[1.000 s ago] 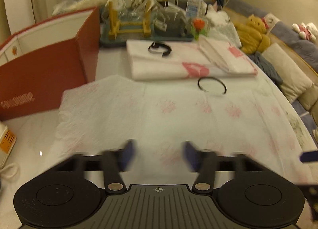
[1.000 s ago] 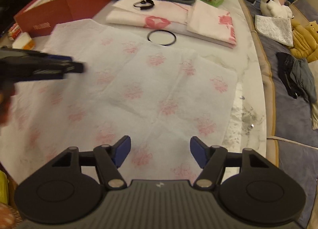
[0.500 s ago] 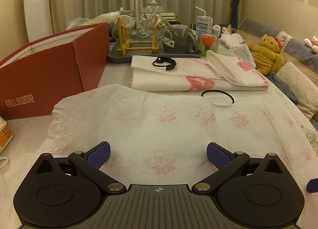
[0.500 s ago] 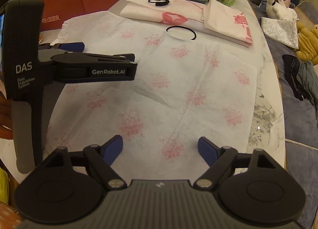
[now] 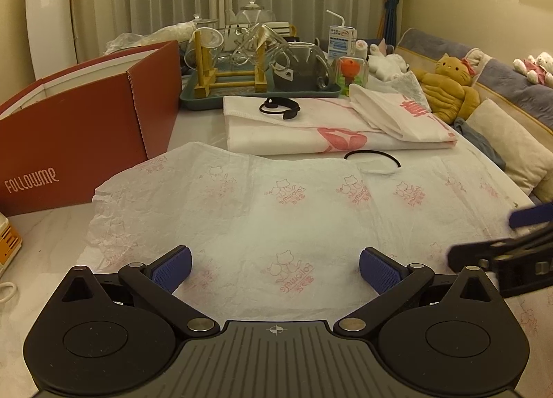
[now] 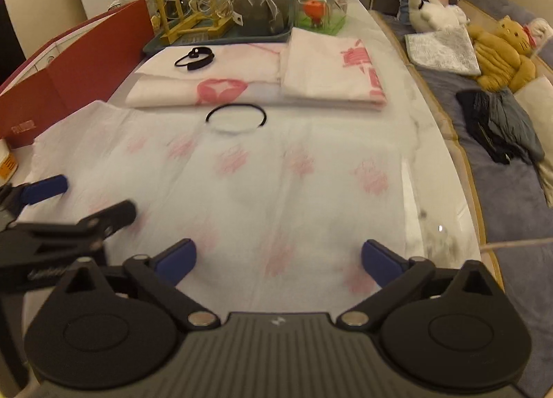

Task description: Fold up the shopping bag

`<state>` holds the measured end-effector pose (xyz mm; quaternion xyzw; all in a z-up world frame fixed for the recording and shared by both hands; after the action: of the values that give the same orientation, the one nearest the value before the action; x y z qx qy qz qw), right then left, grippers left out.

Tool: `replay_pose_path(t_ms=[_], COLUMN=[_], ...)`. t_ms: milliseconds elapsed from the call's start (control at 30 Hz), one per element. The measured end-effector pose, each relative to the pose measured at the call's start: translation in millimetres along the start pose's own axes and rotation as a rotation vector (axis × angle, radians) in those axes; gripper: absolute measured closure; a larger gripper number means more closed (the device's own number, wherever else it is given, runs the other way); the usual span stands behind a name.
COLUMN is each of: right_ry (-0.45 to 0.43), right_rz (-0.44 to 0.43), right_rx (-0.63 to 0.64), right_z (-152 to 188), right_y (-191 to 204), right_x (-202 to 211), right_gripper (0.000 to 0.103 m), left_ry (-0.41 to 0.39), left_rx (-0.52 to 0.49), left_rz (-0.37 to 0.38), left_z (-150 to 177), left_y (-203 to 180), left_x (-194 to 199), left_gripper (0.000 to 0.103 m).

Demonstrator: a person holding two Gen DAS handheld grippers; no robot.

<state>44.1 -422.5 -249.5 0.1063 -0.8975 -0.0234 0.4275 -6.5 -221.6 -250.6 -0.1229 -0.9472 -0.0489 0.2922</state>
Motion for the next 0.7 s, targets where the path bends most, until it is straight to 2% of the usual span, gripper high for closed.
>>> replay_pose_path(t_ms=[67, 167, 467, 567, 700], right_ry=[-0.068, -0.183, -0.187, -0.187, -0.187], right_rz=[-0.028, -0.072, -0.082, -0.083, -0.083], right_rx=[0.066, 0.092, 0.104, 0.105, 0.105], right_z=[-4, -4, 1, 1, -4], right_y=[2, 2, 1, 1, 2], right_x=[-9, -15, -20, -19, -18], right_gripper=[0.000, 0.000, 0.000, 0.000, 0.000], left_ry=[0.009, 0.009, 0.007, 0.006, 0.003], left_rx=[-0.009, -0.010, -0.005, -0.004, 0.014], left_rz=[0.013, 0.009, 0.000, -0.003, -0.022], left_z=[-26, -31, -56, -59, -27], left_y=[-10, -19, -39, -34, -14], left_x=[-67, -88, -135, -131, -91], left_gripper=[0.000, 0.000, 0.000, 0.000, 0.000])
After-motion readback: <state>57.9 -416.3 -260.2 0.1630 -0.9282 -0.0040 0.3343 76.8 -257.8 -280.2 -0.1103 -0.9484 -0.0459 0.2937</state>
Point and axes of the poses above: each gripper's, at about its wrist camera, not at the fingertips, and x roughly against the way its jaws point, y to its left, z to its underside, the point moved 6 cm from there along -x, roughly the way its jaws point, and after that the axes turned 5 degrees about -y, right-handed, at the moved point
